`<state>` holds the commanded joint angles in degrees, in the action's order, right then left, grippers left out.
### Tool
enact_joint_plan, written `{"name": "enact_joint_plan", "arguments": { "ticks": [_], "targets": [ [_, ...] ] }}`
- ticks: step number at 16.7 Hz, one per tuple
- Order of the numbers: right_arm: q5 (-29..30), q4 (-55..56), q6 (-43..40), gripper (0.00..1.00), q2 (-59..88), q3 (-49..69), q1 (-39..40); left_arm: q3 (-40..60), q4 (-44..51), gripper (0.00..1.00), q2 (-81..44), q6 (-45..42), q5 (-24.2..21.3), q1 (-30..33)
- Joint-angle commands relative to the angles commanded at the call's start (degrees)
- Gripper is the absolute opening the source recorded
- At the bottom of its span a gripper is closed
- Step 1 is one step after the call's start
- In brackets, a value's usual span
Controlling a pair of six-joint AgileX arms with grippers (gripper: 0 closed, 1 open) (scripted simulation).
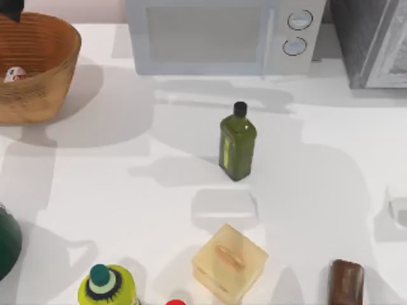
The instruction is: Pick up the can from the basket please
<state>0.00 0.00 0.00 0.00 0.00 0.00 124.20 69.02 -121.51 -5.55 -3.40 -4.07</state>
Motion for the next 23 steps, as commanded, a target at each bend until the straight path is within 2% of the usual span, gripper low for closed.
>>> {"name": "enact_joint_plan", "arguments": {
  "ticks": [5,9,17,23],
  "targets": [
    [0.0,0.0,0.0,1.0,0.0,0.0,0.0,19.4,11.4,1.0,-20.4,-1.2,-0.5,-1.1],
    [0.0,0.0,0.0,1.0,0.0,0.0,0.0,27.7,16.2,1.0,-29.0,-1.8,-0.7,-1.6],
    [0.0,0.0,0.0,1.0,0.0,0.0,0.0,28.4,16.5,1.0,-30.1,-1.8,-0.7,-1.3],
    [0.0,0.0,0.0,1.0,0.0,0.0,0.0,18.5,7.6,1.0,-29.1,-1.5,-0.6,-1.3]
  ]
}}
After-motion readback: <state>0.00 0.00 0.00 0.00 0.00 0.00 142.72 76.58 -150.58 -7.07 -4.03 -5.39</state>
